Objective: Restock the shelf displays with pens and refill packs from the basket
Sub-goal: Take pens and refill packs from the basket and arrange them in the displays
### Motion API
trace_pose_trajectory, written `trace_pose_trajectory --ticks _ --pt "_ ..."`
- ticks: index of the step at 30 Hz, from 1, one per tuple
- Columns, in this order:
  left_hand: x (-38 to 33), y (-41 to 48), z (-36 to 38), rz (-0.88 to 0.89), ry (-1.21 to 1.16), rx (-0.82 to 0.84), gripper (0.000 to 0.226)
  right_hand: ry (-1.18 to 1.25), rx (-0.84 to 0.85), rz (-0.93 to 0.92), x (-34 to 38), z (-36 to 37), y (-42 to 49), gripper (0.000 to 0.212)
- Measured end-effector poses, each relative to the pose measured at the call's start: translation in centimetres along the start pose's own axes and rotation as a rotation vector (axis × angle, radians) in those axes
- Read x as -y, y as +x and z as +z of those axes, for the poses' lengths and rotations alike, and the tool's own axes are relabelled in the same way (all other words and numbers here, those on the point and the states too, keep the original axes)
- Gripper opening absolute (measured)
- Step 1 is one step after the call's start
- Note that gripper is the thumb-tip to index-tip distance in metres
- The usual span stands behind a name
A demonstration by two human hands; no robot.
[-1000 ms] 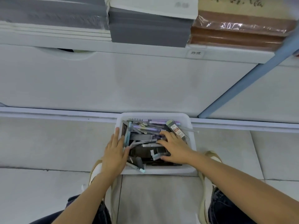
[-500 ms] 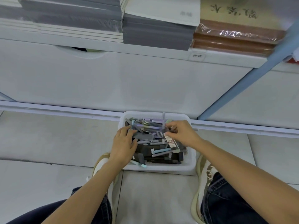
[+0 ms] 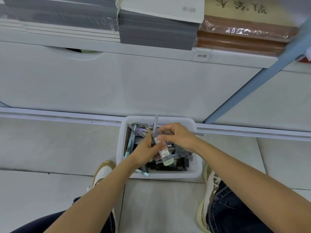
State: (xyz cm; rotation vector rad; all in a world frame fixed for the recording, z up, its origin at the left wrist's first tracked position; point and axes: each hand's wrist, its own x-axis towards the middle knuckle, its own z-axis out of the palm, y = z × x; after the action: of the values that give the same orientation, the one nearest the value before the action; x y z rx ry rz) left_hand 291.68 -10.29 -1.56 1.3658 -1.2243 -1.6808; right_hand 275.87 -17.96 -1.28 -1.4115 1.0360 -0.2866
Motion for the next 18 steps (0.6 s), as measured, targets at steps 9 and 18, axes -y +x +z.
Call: trace_pose_trajectory --ticks 9,18 --pt "1.5 -0.5 -2.9 -0.156 -0.069 -0.216 0.014 -0.151 -0.191 -0.023 -1.4 0.2 -0.4 0.003" --pt "3.5 -1.6 -3.9 -0.228 -0.062 -0.355 0.013 -1.005 0.266 0.068 -5.8 2.9 -2.2 0.034"
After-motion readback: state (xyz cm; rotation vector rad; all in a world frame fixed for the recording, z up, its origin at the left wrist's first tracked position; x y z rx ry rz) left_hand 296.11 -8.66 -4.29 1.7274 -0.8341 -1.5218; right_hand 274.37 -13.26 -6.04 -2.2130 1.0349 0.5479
